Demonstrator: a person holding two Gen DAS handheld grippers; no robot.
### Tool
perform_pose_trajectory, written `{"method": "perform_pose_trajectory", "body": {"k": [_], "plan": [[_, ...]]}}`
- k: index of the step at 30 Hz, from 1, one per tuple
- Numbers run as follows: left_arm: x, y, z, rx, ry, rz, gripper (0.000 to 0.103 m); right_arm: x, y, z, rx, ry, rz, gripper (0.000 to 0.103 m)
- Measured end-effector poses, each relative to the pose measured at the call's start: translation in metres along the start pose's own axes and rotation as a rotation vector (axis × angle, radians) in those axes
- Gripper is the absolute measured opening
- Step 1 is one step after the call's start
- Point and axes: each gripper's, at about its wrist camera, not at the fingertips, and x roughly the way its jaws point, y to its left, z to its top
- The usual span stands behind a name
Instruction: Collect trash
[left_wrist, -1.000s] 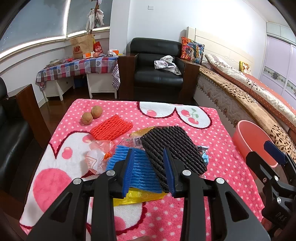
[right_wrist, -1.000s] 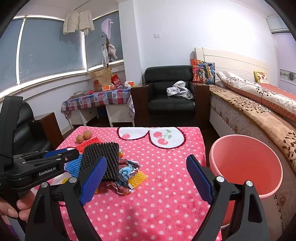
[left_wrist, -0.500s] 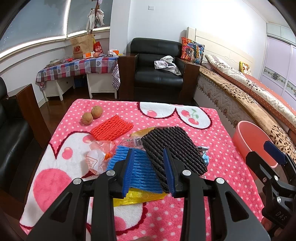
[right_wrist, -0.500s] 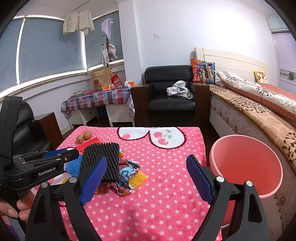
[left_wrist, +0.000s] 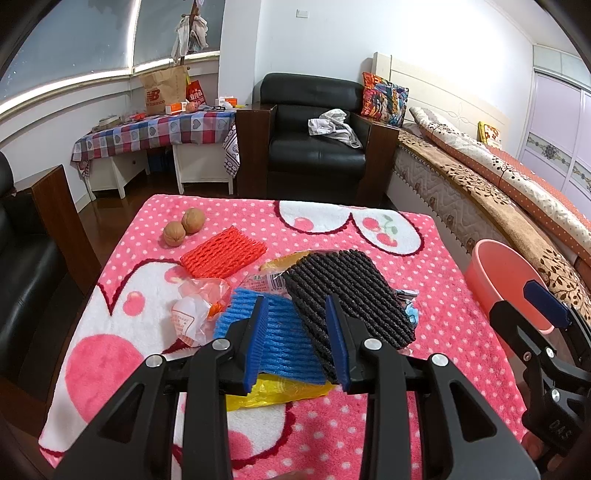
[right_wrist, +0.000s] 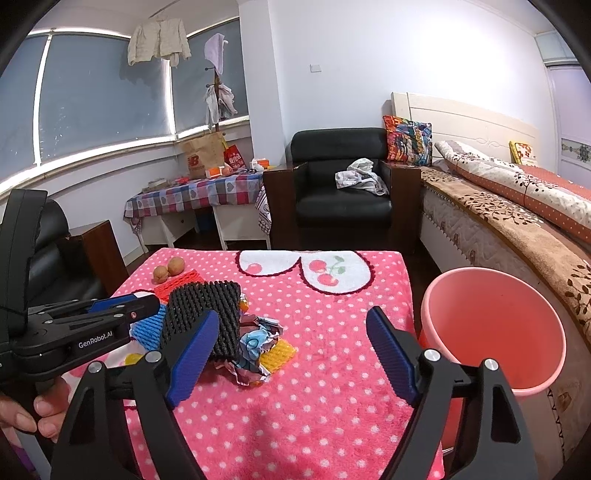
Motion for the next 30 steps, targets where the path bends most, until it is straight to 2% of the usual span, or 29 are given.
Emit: {"method": "perform_pose_trajectory", "body": {"k": [26,30], "plan": [[0.002,0.003,-0.003,-0.002,0.002,-0.001,0.032,0.006,0.0,-0.008,0.006,0.021,0.004,0.079],[0.005,0.0,-0.016,-0.002,0.007,-0.005,0.032,0.007,-0.001,-0.009,0.009,0.03,0.008,0.078]]}}
